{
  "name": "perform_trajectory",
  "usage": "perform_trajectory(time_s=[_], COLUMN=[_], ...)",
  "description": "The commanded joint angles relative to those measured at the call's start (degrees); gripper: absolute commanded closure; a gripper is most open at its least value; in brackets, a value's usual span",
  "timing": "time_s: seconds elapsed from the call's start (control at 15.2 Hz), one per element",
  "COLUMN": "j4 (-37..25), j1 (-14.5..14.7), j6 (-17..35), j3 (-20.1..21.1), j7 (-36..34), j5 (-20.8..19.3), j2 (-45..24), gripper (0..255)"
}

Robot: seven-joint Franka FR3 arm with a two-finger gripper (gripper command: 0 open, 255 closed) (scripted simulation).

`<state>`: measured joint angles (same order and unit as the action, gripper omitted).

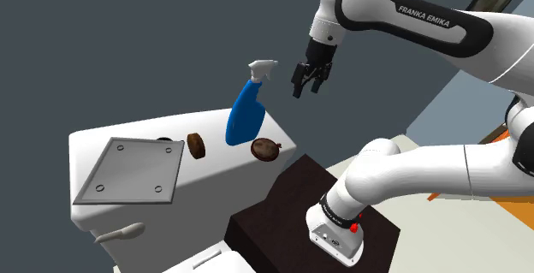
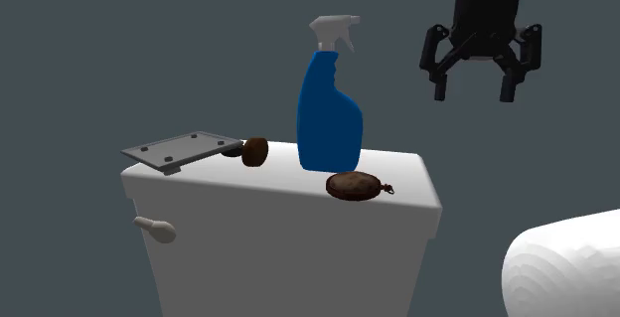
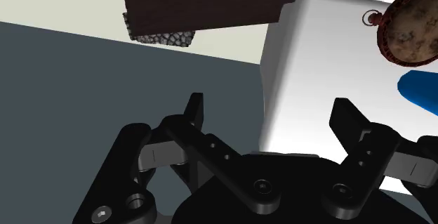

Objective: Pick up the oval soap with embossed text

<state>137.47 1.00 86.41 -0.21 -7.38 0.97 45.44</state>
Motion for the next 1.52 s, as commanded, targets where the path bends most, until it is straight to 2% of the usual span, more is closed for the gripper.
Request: perform_trajectory(time_s=[0.0, 0.79, 1.12, 1.45], j4=[0.0, -1.1, -4.3, -9.1], j1=[0.0, 5.9, 7.8, 8.6], j6=[0.0, 8.8, 13.0, 17.1], j3=[0.0, 15.2, 21.3, 27.7], j7=[0.0, -15.1, -21.6, -28.3], j5=[0.0, 10.3, 12.3, 12.5], j2=[0.0, -6.4, -12.1, -19.1], gripper=[0, 0, 0, 0])
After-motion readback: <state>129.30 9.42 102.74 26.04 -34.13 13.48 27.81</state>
